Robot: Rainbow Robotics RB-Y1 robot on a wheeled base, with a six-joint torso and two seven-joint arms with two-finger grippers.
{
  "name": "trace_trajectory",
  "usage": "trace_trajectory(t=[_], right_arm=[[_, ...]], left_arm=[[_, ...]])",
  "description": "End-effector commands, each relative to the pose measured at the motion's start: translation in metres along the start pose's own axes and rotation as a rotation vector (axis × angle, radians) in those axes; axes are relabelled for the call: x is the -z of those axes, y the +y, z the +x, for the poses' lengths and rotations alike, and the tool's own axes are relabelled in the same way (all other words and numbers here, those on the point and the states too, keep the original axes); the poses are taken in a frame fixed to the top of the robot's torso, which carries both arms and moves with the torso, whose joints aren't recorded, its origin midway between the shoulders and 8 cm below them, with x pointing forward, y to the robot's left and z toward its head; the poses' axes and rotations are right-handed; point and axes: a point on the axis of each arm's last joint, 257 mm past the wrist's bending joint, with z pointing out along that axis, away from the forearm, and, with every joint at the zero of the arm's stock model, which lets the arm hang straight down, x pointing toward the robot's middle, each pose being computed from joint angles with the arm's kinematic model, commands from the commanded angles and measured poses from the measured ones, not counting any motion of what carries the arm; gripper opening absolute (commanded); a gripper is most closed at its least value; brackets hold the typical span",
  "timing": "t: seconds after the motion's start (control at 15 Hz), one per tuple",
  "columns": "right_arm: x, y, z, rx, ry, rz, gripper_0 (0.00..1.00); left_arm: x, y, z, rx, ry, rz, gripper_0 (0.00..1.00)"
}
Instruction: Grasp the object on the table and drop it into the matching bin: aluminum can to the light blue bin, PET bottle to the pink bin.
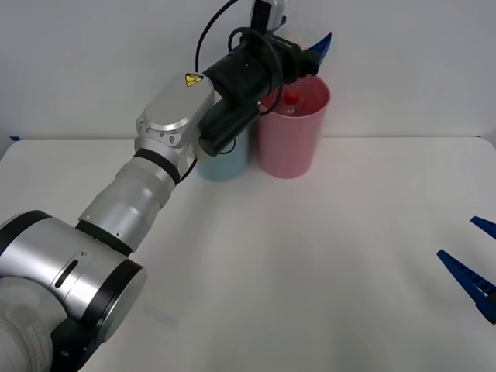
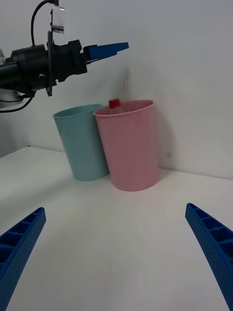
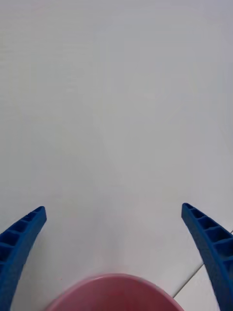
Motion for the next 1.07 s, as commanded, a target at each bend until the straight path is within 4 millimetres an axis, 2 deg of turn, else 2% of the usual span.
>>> trace_trajectory(t=[0.07, 0.2, 0.4, 0.53, 0.8, 1.07], right_arm=[[0.0, 0.0, 0.0, 0.0, 0.0, 0.0, 1.0], [0.0, 0.0, 0.0, 0.0, 0.0, 0.0, 1.0], [0.0, 0.0, 0.0, 0.0, 0.0, 0.0, 1.0], [0.0, 0.0, 0.0, 0.0, 0.0, 0.0, 1.0], [0.0, 0.0, 0.0, 0.0, 0.0, 0.0, 1.0], [0.0, 0.0, 0.0, 0.0, 0.0, 0.0, 1.0]], left_arm=[[0.003, 0.003, 0.001, 0.021, 0.002, 0.01, 1.0], [0.011, 0.006, 0.001, 0.036, -0.008, 0.022, 1.0], [0.036, 0.012, -0.006, 0.057, -0.052, 0.033, 1.0], [0.053, 0.02, -0.004, 0.06, -0.061, 0.036, 1.0], [0.096, 0.034, 0.002, 0.076, -0.077, 0.053, 1.0], [0.147, 0.061, 0.007, 0.072, -0.07, 0.047, 1.0]])
